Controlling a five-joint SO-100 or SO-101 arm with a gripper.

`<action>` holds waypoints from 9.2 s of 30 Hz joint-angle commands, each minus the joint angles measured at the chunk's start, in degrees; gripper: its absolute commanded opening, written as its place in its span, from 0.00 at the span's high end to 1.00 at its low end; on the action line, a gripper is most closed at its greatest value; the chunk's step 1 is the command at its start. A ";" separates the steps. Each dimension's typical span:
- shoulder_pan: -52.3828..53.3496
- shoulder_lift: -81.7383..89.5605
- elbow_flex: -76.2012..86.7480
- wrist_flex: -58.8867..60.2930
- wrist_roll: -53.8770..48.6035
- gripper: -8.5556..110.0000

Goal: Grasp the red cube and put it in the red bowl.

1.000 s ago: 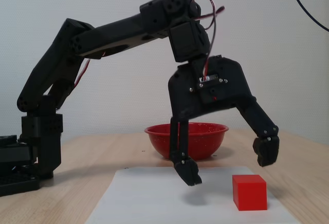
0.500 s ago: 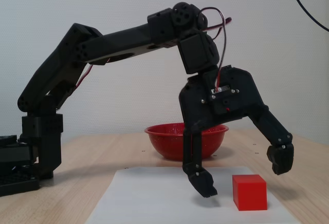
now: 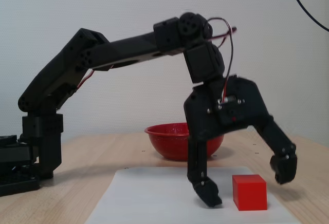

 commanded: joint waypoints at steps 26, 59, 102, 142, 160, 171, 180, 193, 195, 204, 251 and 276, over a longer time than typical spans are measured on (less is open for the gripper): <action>0.62 2.02 -6.42 -0.18 -0.53 0.63; 0.88 4.92 -10.72 7.82 -0.62 0.93; 27.42 39.46 4.22 24.26 -10.11 0.93; 47.11 33.66 -1.32 27.69 -18.54 0.75; 44.12 36.47 -1.14 27.69 -16.70 0.93; 36.65 47.37 8.09 25.58 -15.73 0.93; 25.93 69.43 45.44 6.59 -12.30 0.93; 19.86 86.40 71.98 -2.02 -13.36 0.93; 19.51 87.01 71.46 -1.05 -13.71 0.93; 20.74 93.52 67.32 2.72 -14.85 0.93; 20.30 130.43 86.48 -21.97 -14.59 0.93; 21.71 137.11 137.55 -41.75 -8.96 0.93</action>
